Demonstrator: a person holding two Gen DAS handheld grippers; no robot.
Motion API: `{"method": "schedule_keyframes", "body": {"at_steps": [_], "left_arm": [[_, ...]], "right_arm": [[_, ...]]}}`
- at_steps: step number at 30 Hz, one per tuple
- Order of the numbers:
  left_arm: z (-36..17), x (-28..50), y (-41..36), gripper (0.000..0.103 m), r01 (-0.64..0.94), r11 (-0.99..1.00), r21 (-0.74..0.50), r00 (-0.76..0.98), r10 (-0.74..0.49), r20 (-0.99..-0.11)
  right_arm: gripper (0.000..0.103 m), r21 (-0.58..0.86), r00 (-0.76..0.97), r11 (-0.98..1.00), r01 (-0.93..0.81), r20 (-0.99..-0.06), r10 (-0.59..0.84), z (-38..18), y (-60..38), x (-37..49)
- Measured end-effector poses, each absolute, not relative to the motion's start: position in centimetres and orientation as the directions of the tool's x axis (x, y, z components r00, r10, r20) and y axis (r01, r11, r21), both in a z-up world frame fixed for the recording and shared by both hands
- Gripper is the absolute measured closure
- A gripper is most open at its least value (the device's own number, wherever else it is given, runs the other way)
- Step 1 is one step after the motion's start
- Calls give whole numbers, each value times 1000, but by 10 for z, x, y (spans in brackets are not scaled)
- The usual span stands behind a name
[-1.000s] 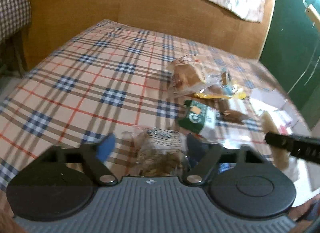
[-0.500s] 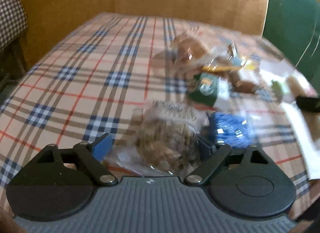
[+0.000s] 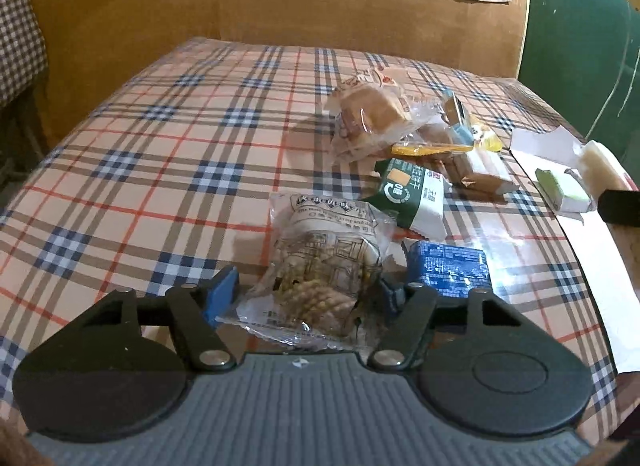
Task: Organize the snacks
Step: 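Lift the cookie bag with the left tool and hold the bread with the right, then carry the cookie bag and bread to the white box and open both tools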
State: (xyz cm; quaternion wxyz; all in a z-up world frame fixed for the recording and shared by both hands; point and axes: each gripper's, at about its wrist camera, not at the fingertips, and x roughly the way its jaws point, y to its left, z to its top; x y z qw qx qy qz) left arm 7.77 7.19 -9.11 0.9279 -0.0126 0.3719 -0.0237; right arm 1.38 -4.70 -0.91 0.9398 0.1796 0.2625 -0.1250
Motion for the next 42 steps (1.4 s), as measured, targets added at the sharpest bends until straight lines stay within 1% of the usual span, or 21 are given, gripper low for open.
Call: {"method": "schedule_keyframes", "body": {"at_steps": [2, 3, 4, 6, 9, 11, 12, 13, 14, 15, 16, 21, 22, 23, 25, 27, 28, 31, 34, 36, 42], "left_arm": [[-85, 72, 74, 23, 22, 998, -59, 732, -56, -679], [-80, 69, 75, 25, 19, 998, -66, 738, -59, -672], [-76, 66, 74, 34, 22, 998, -67, 746, -61, -664], [-65, 62, 74, 45, 23, 998, -65, 758, -60, -650], [-61, 62, 74, 45, 25, 998, -54, 759, -54, -649], [-65, 62, 81, 43, 20, 996, -91, 739, -76, -669], [-67, 61, 84, 33, 13, 994, -110, 733, -85, -675], [-68, 60, 88, 28, -2, 993, -120, 730, -80, -678], [-67, 58, 90, 27, -7, 993, -121, 730, -77, -679], [-68, 59, 90, 18, 1, 993, -118, 727, -82, -682], [-69, 60, 88, 1, 18, 994, -111, 721, -90, -687], [-82, 69, 75, 0, 79, 997, -23, 668, -70, -741], [-87, 70, 72, 9, 78, 997, 5, 656, -47, -753], [-90, 70, 72, 11, 73, 997, 14, 657, -38, -752], [-91, 67, 75, 30, 61, 998, 15, 671, -30, -740], [-86, 64, 79, 40, 51, 999, -2, 677, -36, -735], [-84, 63, 81, 43, 50, 999, -7, 679, -39, -733], [-82, 57, 85, 45, 29, 999, -19, 690, -34, -723], [-76, 51, 94, 46, 4, 997, -78, 708, -58, -704], [-70, 47, 95, 46, -3, 996, -87, 721, -58, -690], [-37, 34, 87, 46, 10, 994, -106, 766, -75, -639]], "right_arm": [[70, 267, 834, 906, 329, -532, -146, -6, -46, 12], [70, 266, 836, 907, 328, -529, -147, -5, -46, 11], [70, 267, 837, 906, 328, -528, -147, -4, -46, 10], [70, 268, 839, 907, 326, -524, -147, -2, -46, 9], [70, 266, 841, 909, 320, -522, -143, -1, -44, 8], [70, 263, 838, 910, 319, -528, -141, -1, -43, 8], [70, 265, 838, 911, 317, -528, -138, -2, -42, 8], [70, 263, 838, 912, 314, -528, -136, -1, -41, 6], [70, 257, 839, 914, 313, -527, -139, -1, -40, 5], [70, 255, 839, 915, 314, -525, -142, -1, -40, 3], [70, 256, 839, 913, 317, -524, -144, -1, -41, 2], [70, 268, 842, 908, 322, -519, -146, 0, -43, -1], [70, 268, 843, 908, 322, -517, -147, 1, -43, -1], [70, 270, 845, 907, 323, -515, -148, 2, -43, -1], [70, 274, 848, 905, 325, -509, -150, 3, -44, -2], [70, 276, 849, 904, 327, -505, -154, 3, -45, -4], [70, 277, 849, 902, 330, -504, -156, 3, -45, -4], [70, 289, 851, 897, 334, -502, -155, 3, -47, -5], [70, 283, 853, 901, 330, -498, -156, 5, -46, -6], [70, 283, 854, 900, 331, -497, -158, 5, -46, -6], [70, 284, 856, 902, 326, -493, -154, 7, -47, -8]]}}
